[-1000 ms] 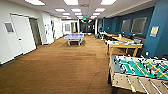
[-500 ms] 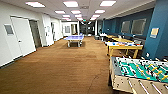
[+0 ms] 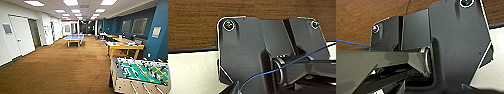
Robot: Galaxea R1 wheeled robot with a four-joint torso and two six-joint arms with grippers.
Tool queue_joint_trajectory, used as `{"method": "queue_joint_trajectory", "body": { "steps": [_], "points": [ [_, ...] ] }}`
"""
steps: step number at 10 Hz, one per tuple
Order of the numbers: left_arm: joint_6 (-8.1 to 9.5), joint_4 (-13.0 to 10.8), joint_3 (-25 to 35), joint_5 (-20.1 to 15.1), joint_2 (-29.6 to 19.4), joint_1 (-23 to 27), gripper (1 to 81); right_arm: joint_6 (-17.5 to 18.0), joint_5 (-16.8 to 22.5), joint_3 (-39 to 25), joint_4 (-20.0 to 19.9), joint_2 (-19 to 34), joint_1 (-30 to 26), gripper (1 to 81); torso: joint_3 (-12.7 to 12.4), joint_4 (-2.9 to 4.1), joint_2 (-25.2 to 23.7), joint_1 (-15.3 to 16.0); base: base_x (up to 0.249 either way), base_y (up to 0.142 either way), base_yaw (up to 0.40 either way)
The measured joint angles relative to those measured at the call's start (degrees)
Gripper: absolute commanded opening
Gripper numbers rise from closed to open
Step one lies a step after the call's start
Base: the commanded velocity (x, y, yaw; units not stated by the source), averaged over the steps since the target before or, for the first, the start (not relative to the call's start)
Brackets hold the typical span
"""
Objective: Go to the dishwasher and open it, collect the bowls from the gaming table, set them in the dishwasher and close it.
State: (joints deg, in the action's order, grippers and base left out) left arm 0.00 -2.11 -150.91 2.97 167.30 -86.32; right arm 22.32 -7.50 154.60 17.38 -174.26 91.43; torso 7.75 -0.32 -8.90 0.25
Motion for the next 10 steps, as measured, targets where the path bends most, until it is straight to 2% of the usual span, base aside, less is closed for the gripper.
{"method": "queue_joint_trajectory", "body": {
  "steps": [10],
  "points": [
    [0.0, 0.0, 0.0, 0.05, 0.01, 0.09, 81.1, 0.0, -0.07, 0.0, 0.0, 0.0, -0.17, 81.1, 0.0, 0.0, 0.0, 0.0, 0.111, 0.0, 0.0]
  ]
}}
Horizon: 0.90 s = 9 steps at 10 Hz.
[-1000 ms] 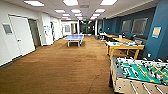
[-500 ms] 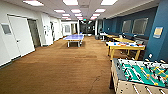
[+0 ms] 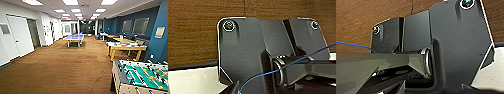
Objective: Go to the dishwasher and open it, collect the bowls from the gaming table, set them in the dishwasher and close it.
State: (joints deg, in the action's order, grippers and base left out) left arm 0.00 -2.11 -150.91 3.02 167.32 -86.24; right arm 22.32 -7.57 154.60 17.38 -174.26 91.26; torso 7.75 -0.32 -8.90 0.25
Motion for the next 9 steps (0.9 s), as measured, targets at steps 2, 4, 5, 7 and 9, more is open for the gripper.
{"method": "queue_joint_trajectory", "body": {
  "steps": [2, 4, 5, 7, 9],
  "points": [
    [0.0, 0.0, 0.0, 0.06, 0.02, -0.2, 81.1, 0.0, 0.02, 0.0, 0.02, 0.0, 0.02, 81.1, 0.0, 0.0, 0.0, 0.0, 0.111, 0.0, 0.0],
    [0.0, 0.0, 0.0, 0.13, 0.02, -0.28, 81.1, -0.02, 0.0, 0.0, 0.0, 0.0, 0.0, 81.1, 0.0, 0.0, 0.0, 0.0, 0.111, 0.0, 0.0],
    [-0.02, 0.0, 0.0, 0.2, 0.0, -0.3, 81.1, 0.0, 0.0, 0.0, 0.02, 0.0, 0.0, 81.1, 0.0, 0.0, 0.0, 0.0, 0.111, 0.0, 0.0],
    [-0.02, 0.0, 0.0, 0.2, 0.02, -0.28, 81.1, 0.0, 0.0, 0.0, 0.0, 0.0, 0.0, 81.1, 0.0, 0.0, 0.0, 0.0, 0.111, 0.0, 0.0],
    [-0.02, 0.0, 0.0, 0.17, 0.29, -0.32, 81.1, -0.02, 0.02, 0.0, 0.02, 0.0, 0.06, 81.1, 0.0, 0.0, 0.0, -0.02, 0.111, 0.0, 0.0]
  ]
}}
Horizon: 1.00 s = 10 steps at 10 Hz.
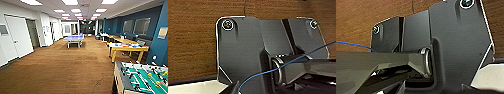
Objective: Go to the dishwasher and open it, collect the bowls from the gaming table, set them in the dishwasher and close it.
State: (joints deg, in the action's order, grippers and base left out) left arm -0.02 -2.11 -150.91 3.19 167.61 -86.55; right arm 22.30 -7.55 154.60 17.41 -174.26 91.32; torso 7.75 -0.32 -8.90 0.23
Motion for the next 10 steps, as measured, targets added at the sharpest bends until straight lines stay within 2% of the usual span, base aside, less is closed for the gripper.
{"method": "queue_joint_trajectory", "body": {
  "steps": [10],
  "points": [
    [0.0, -0.01, 0.0, 0.07, 0.2, 0.0, 81.1, 0.0, -0.02, -0.02, -0.02, 0.01, -0.06, 81.1, 0.0, 0.0, 0.0, 0.02, 0.111, 0.0, 0.0]
  ]
}}
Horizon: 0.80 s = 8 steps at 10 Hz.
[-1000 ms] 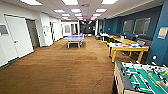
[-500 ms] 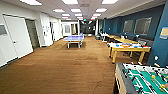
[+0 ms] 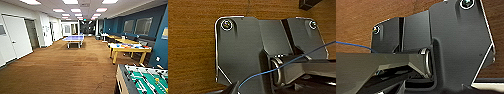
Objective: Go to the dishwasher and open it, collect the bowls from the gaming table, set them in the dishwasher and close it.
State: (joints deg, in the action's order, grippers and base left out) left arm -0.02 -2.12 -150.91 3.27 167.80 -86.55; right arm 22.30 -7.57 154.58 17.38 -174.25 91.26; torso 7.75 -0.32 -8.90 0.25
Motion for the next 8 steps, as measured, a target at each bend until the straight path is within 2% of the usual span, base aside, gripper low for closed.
{"method": "queue_joint_trajectory", "body": {
  "steps": [8],
  "points": [
    [0.0, 0.0, 0.0, 0.06, -0.02, -0.24, 81.1, 0.0, 0.0, -0.2, 0.02, 0.0, 0.04, 81.1, -0.02, 0.0, -0.02, -0.06, 0.111, 0.0, 0.0]
  ]
}}
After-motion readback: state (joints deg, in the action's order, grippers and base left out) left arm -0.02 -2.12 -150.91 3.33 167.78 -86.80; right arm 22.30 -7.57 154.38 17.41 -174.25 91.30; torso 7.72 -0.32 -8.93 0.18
